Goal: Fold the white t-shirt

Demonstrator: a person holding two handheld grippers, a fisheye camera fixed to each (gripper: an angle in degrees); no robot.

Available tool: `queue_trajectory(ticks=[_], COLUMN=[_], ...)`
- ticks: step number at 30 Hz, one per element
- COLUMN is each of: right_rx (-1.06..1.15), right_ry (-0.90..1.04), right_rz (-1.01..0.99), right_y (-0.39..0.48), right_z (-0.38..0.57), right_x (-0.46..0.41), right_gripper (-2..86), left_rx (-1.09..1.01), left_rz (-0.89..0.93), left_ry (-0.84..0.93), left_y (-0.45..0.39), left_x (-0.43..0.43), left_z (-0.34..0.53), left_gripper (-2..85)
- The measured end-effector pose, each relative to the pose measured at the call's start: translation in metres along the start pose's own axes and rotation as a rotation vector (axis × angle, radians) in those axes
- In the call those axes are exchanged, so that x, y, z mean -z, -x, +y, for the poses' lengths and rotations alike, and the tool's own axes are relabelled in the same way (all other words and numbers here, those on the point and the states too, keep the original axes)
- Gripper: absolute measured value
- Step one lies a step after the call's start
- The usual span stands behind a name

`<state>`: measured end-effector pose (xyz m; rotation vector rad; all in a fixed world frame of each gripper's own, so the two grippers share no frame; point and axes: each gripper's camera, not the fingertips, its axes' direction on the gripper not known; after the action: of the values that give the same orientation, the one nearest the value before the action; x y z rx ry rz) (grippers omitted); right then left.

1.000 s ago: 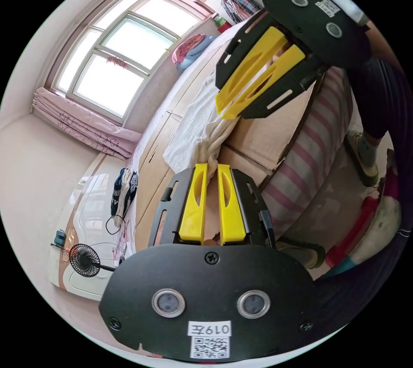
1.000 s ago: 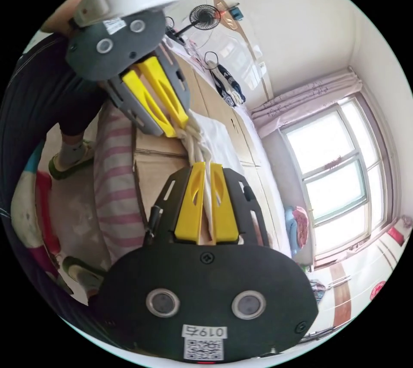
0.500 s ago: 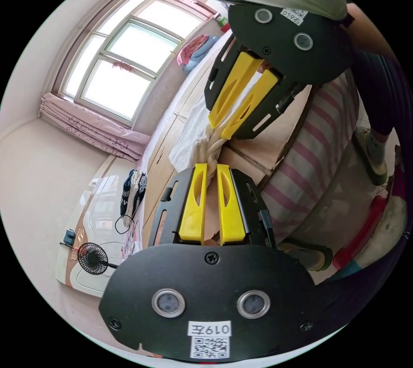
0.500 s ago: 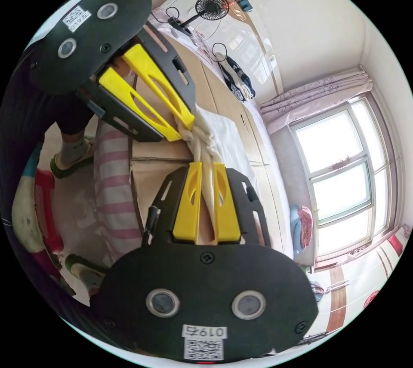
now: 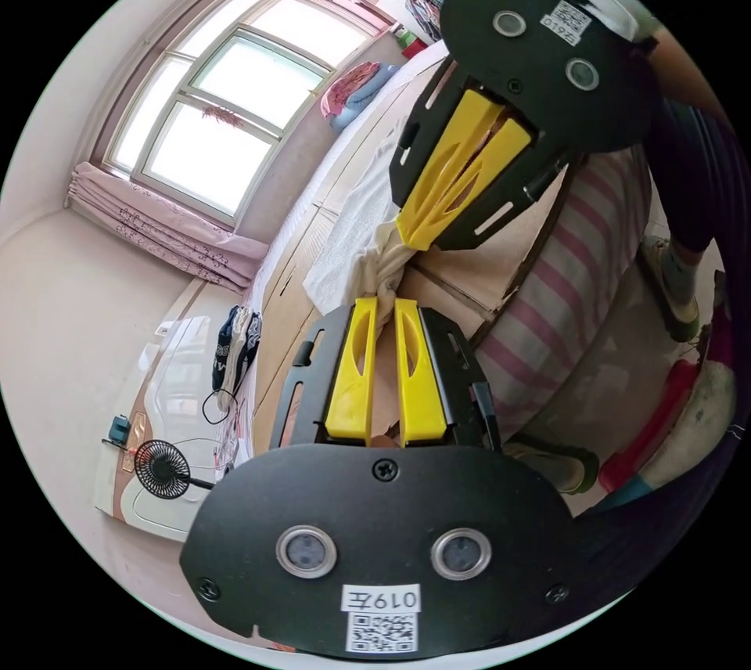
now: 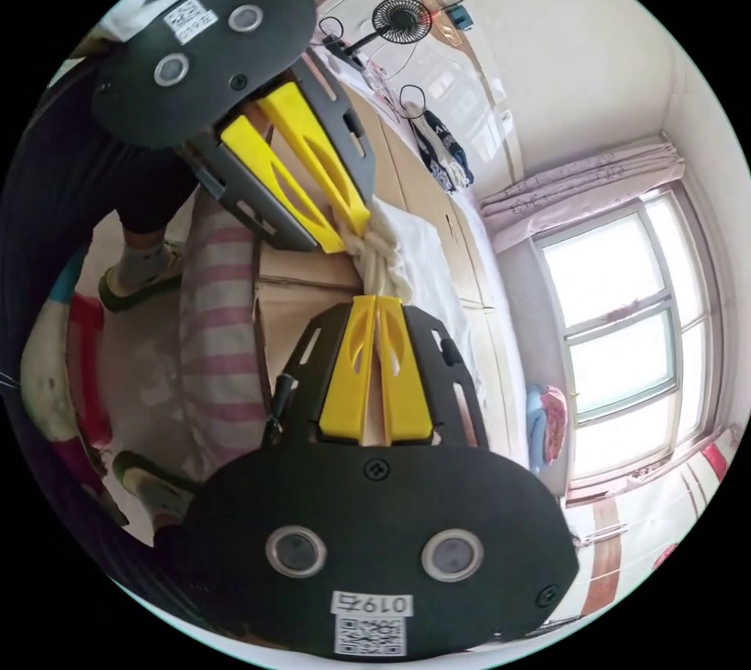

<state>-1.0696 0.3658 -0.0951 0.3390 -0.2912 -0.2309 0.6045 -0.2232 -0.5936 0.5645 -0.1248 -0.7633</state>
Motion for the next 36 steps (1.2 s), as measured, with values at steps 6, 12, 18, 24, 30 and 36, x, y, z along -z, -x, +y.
queue_trajectory(ticks=[6, 12, 18, 24, 30, 36], right_rx=[-0.013, 0.009, -0.064, -0.022, 0.006, -0.031], right_ry=[0.005, 0.119, 0.273, 0.354, 0.351, 0.34], right_rz=[0.019, 0.043, 0.017, 0.024, 0.02, -0.039], right_y=[-0.007, -0.021, -0.045, -0.037, -0.038, -0.047], right_z=[-0.002, 0.03, 0.068, 0.07, 0.067, 0.071], right_x=[0.01, 0.029, 0.023, 0.014, 0.022, 0.028], right_gripper=[3.7, 5.4, 5.3, 0.9, -0.2, 3.7], left_rx=[0.003, 0.0, -0.037, -0.018, -0.019, -0.066], left_rz=[-0.006, -0.007, -0.057, -0.041, -0.049, -0.106], left_ry=[-0.007, -0.011, -0.013, -0.008, -0.007, -0.016], left_y=[0.001, 0.001, -0.008, -0.004, -0.005, -0.012], left_x=[0.003, 0.006, 0.012, 0.016, 0.021, 0.033], left_z=[0.001, 0.001, -0.001, -0.001, -0.001, 0.002], left_gripper=[1.3, 1.4, 1.3, 1.2, 1.3, 1.6])
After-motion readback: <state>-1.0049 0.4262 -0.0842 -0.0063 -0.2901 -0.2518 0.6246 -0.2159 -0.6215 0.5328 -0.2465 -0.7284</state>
